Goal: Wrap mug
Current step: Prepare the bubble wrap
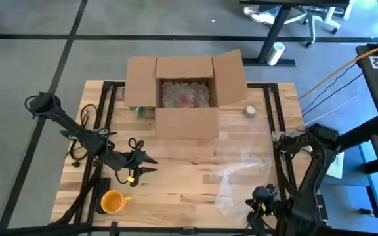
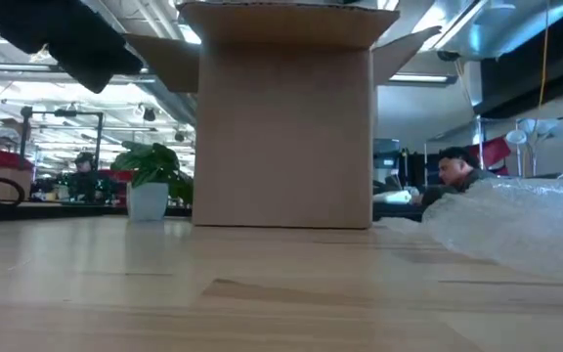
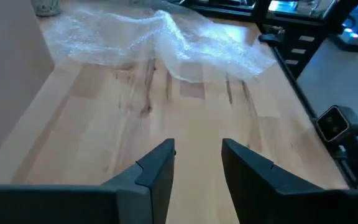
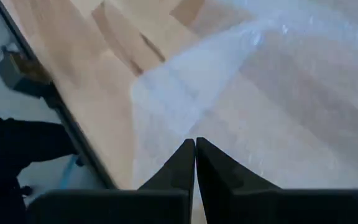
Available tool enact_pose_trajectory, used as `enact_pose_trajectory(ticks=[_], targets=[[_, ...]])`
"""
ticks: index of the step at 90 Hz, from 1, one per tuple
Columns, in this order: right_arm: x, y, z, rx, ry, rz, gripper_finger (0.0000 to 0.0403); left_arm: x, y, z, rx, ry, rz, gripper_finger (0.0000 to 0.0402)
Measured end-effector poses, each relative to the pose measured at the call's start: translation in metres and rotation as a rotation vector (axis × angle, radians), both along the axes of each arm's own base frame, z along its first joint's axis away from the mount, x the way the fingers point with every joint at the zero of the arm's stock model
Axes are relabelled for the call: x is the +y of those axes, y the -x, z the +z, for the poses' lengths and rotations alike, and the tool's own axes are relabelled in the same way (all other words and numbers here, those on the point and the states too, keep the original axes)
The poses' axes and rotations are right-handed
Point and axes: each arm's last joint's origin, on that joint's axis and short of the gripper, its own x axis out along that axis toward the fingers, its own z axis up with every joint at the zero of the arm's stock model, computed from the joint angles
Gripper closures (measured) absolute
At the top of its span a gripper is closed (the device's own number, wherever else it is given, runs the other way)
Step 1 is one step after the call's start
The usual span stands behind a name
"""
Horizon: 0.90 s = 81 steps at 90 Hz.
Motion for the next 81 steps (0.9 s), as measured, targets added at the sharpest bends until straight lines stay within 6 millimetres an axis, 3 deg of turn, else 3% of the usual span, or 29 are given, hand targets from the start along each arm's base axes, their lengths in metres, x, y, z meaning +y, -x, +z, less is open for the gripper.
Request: enact_pose_trajectory(ticks=[15,31,64,81], targets=[[-0.044,0.004,-0.005,-0.019,-0.006,0.045,0.0403,0.008,-0.004,0.0,-0.004,0.01,0.044,0.0284],[-0.07,-0.017,-0.022,0.014,-0.088,0.163,0.0403,0.015,-0.008,0.0,0.01,0.021,0.055,0.0284],[-0.087,-0.056,-0.059,0.195,-0.206,0.211,0.0403,0.018,-0.01,-0.001,0.013,0.007,0.057,0.0284],[-0.084,-0.083,-0.076,0.121,-0.286,0.21,0.0403,0.017,-0.01,-0.001,0.02,0.01,0.02,0.0284]])
